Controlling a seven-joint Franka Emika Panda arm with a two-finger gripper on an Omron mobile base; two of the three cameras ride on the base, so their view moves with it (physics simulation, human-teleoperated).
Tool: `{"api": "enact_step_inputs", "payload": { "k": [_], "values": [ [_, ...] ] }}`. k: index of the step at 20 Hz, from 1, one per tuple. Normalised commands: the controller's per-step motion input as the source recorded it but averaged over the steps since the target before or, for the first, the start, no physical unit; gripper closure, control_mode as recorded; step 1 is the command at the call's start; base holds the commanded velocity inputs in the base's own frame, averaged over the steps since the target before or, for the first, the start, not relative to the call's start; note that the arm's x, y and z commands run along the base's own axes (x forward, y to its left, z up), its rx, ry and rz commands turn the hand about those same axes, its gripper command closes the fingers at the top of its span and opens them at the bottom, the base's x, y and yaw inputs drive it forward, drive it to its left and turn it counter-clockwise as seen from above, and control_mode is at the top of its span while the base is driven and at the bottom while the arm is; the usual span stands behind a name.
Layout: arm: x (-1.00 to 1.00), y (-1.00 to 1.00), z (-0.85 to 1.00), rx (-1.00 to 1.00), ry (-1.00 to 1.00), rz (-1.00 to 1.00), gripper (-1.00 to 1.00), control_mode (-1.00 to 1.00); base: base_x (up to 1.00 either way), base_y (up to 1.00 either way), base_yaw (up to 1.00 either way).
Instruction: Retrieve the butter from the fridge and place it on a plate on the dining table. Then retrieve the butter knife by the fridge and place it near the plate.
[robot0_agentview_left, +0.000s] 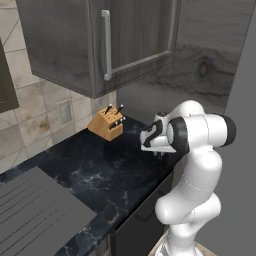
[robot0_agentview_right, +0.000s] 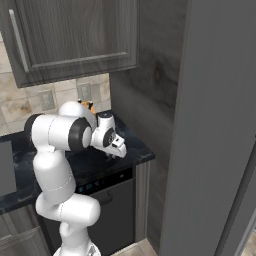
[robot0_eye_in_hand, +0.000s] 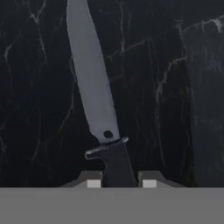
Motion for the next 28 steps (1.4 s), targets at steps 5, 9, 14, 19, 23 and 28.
{"api": "enact_step_inputs", "payload": {
  "k": [5,9,14,19,23,28],
  "values": [
    [0.07,0.31,0.05,-0.04,0.16,0.01,1.00,-1.00,0.00,0.00,0.00],
    [-0.15,0.01,0.32,0.00,0.03,0.00,1.00,-1.00,0.00,0.00,0.00],
    [-0.64,0.00,0.53,0.00,0.00,0.00,1.00,-1.00,0.00,0.00,0.00],
    [-0.84,-0.10,0.56,0.00,0.02,-0.01,1.00,-1.00,0.00,0.00,0.00],
    [-0.46,-0.19,0.85,0.00,0.23,-0.13,1.00,-1.00,0.00,0.00,0.00],
    [-0.57,-0.10,1.00,0.02,0.15,-0.12,1.00,-1.00,0.00,0.00,0.00]
  ]
}}
